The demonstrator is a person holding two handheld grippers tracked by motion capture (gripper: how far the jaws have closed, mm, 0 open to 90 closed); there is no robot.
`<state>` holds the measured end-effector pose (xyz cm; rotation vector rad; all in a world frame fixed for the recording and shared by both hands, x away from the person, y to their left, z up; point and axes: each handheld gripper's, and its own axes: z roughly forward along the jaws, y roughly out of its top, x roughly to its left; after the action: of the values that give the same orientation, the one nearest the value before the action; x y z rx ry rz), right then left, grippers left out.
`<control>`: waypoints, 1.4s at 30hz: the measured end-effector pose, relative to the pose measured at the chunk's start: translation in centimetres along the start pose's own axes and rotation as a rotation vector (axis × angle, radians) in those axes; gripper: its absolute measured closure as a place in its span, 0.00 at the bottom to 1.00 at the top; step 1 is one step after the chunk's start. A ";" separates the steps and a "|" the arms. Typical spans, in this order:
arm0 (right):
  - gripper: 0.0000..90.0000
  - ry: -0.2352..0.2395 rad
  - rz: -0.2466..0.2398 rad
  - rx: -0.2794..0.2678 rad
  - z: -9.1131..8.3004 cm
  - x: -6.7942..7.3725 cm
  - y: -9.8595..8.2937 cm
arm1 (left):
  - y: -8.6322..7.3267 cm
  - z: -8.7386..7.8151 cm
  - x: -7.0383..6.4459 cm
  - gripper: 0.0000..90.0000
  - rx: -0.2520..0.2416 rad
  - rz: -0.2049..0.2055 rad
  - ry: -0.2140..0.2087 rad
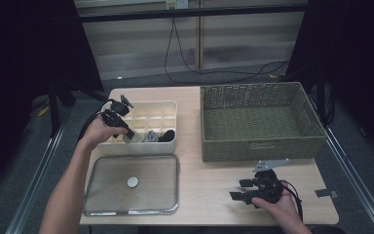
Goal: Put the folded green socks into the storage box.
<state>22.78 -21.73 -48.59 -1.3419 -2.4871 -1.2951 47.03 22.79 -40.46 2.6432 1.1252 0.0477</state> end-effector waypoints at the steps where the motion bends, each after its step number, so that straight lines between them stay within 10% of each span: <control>1: 0.35 0.000 0.000 0.000 0.0 0.0 0.0 | 0.1 0.2 -0.1 0.74 0.006 0.003 -0.001; 42: 0.35 0.023 -0.009 0.013 0.3 0.2 0.0 | 0.7 4.6 -0.8 0.76 0.095 -0.016 -0.015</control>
<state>22.80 -21.40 -48.69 -1.3072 -2.4845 -1.2863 47.53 20.67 -44.68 2.7127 1.1709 -0.0290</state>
